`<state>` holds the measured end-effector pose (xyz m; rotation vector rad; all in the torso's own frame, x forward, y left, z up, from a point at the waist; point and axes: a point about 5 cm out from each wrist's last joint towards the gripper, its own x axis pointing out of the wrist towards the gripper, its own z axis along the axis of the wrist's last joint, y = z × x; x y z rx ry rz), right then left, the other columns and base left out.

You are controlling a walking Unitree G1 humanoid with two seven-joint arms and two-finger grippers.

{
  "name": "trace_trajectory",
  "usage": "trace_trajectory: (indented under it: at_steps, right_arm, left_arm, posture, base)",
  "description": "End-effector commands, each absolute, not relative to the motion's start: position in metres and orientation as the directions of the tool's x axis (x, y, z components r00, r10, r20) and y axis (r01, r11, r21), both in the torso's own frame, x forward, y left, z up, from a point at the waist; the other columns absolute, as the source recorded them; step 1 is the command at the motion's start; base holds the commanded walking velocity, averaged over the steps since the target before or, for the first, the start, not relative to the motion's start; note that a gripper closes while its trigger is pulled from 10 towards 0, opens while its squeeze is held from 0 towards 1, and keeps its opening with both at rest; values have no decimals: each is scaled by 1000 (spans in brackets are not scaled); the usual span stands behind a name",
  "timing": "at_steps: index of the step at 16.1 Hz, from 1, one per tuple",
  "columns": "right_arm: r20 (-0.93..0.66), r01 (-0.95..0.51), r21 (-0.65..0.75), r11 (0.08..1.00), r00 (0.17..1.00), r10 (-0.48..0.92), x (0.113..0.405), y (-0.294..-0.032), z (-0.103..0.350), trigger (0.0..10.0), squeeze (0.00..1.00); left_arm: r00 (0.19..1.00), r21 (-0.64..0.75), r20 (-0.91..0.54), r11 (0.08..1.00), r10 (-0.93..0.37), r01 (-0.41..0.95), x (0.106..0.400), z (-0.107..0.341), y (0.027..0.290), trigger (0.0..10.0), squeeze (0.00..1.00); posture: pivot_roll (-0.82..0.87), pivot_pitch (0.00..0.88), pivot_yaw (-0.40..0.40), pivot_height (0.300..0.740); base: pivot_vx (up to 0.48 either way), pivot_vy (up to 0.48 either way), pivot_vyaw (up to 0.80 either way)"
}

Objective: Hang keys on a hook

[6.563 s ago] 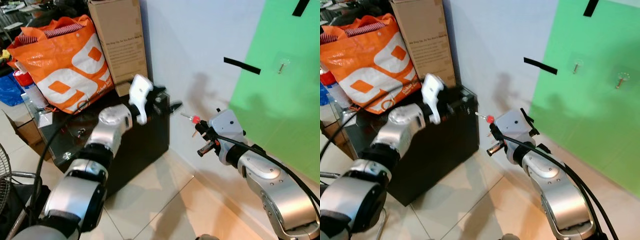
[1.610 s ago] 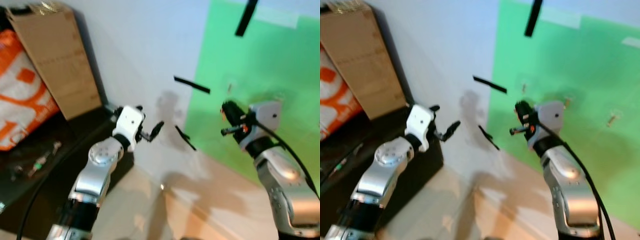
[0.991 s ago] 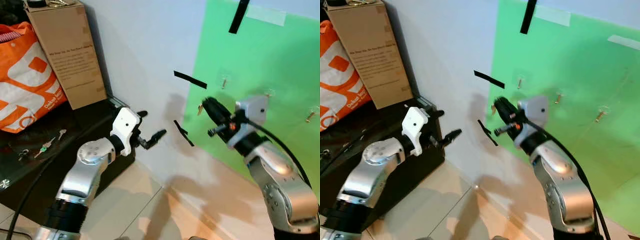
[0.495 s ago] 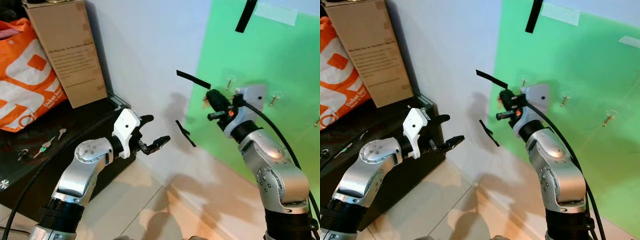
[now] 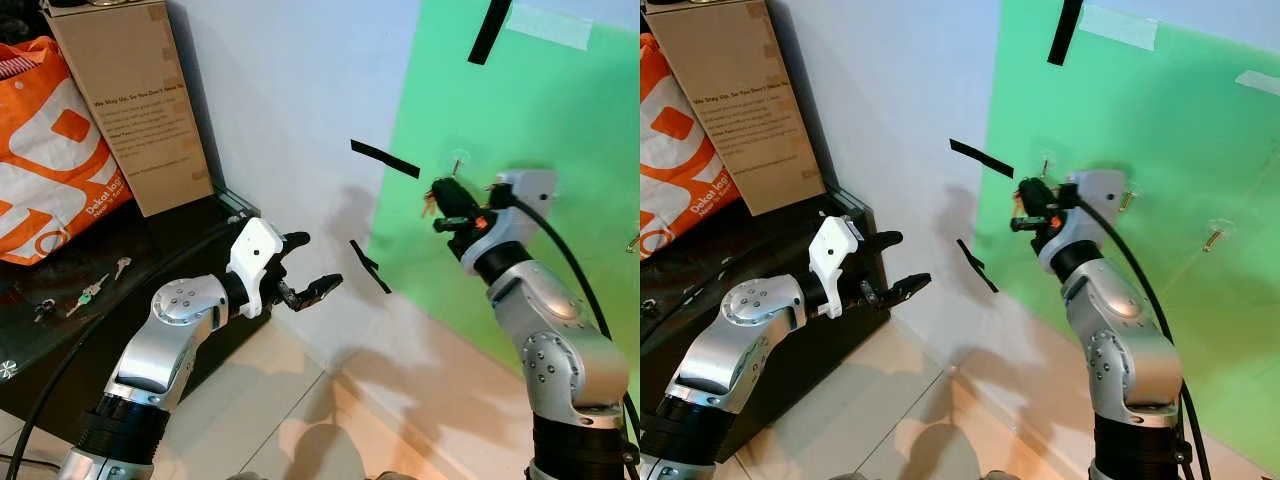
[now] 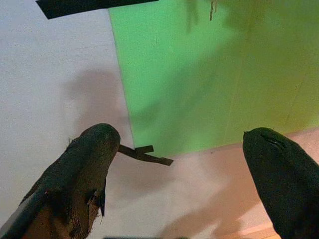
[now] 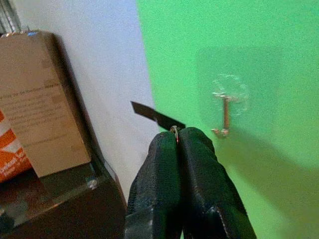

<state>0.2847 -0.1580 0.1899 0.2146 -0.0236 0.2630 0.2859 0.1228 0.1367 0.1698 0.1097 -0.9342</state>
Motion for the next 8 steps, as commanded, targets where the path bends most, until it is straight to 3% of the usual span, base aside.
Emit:
trace_trajectory:
  at_steps: [1, 8]
  right_arm:
    - [74, -255, 226, 940, 967, 244, 287, -159, 198, 10000, 0]
    - [43, -189, 298, 936, 982, 185, 295, -165, 195, 10000, 0]
  left_arm:
    - [574, 109, -155, 563, -804, 819, 287, 143, 120, 10000, 0]
    - [525, 76, -91, 520, -846, 851, 283, 151, 113, 10000, 0]
  posture:
    - [-98, 0, 6, 740]
    - [-96, 0, 1, 740]
  base:
    - [0, 0, 0]
    - [0, 0, 0]
